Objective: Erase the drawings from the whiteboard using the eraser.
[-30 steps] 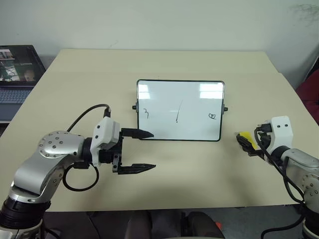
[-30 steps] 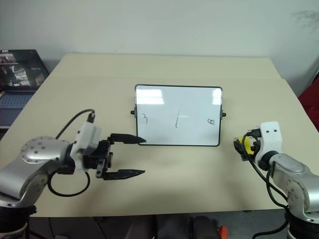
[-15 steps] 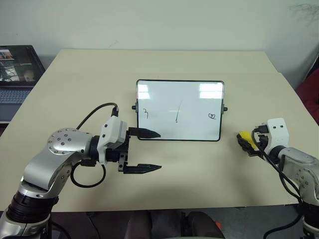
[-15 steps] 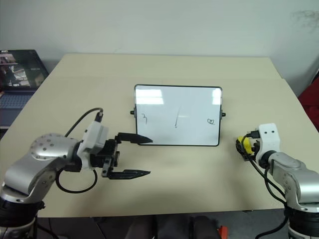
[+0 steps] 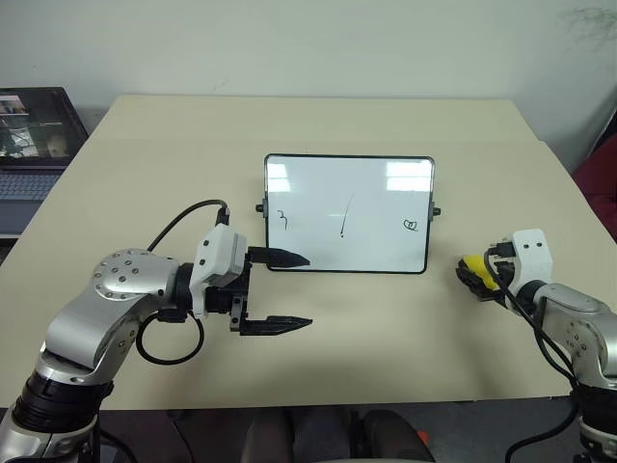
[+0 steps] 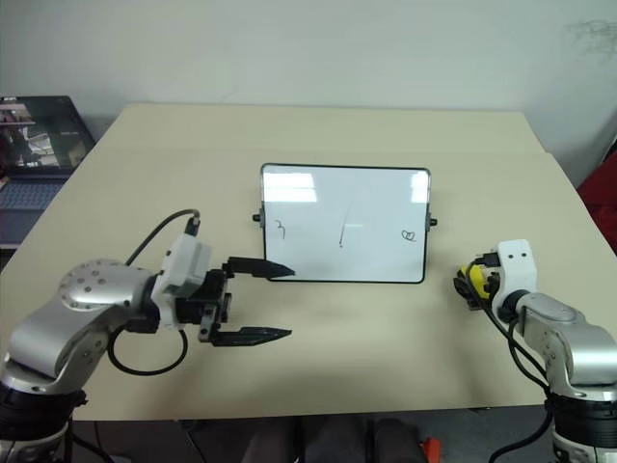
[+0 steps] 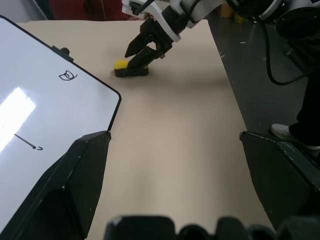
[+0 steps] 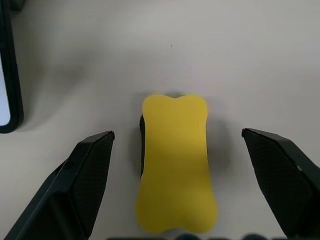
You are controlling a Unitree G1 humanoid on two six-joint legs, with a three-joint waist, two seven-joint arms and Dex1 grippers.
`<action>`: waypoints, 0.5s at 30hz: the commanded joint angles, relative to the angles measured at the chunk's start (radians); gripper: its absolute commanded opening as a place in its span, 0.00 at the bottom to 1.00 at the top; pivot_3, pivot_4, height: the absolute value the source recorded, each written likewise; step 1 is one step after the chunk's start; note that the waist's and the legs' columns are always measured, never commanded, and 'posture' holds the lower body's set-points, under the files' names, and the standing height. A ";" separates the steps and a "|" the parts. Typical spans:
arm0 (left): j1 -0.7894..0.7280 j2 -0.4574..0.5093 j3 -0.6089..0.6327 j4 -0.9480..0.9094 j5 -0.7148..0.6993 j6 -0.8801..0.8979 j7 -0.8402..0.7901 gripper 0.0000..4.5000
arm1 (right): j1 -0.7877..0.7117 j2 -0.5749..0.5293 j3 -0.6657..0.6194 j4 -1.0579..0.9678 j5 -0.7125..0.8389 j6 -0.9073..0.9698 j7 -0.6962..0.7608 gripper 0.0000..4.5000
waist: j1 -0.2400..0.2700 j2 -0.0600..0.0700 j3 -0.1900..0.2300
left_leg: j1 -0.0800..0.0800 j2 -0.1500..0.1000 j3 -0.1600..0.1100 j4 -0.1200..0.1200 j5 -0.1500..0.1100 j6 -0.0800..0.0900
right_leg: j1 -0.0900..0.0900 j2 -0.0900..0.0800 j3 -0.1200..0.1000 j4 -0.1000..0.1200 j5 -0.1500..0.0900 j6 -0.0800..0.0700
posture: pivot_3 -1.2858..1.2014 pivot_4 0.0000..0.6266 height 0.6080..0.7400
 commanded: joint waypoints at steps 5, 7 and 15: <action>-0.012 -0.007 0.009 -0.013 0.003 -0.002 0.007 1.00 | -0.032 -0.002 -0.011 0.006 -0.007 -0.033 0.019 0.99 | 0.000 0.000 0.000 | 0.000 0.000 0.000 0.000 0.000 0.000 | 0.000 0.000 0.000 0.000 0.000 0.000 | 0.52 0.24 1.00; -0.013 -0.008 0.008 -0.013 0.004 -0.002 0.006 1.00 | -0.036 -0.002 -0.010 0.014 -0.008 -0.036 0.022 0.99 | 0.000 0.000 0.000 | 0.000 0.000 0.000 0.000 0.000 0.000 | 0.000 0.000 0.000 0.000 0.000 0.000 | 0.52 0.24 1.00; -0.013 -0.009 0.009 -0.014 0.008 -0.001 0.006 1.00 | -0.043 -0.004 -0.011 0.040 -0.014 -0.048 0.022 0.71 | 0.000 0.000 0.000 | 0.000 0.000 0.000 0.000 0.000 0.000 | 0.000 0.000 0.000 0.000 0.000 0.000 | 0.52 0.24 1.00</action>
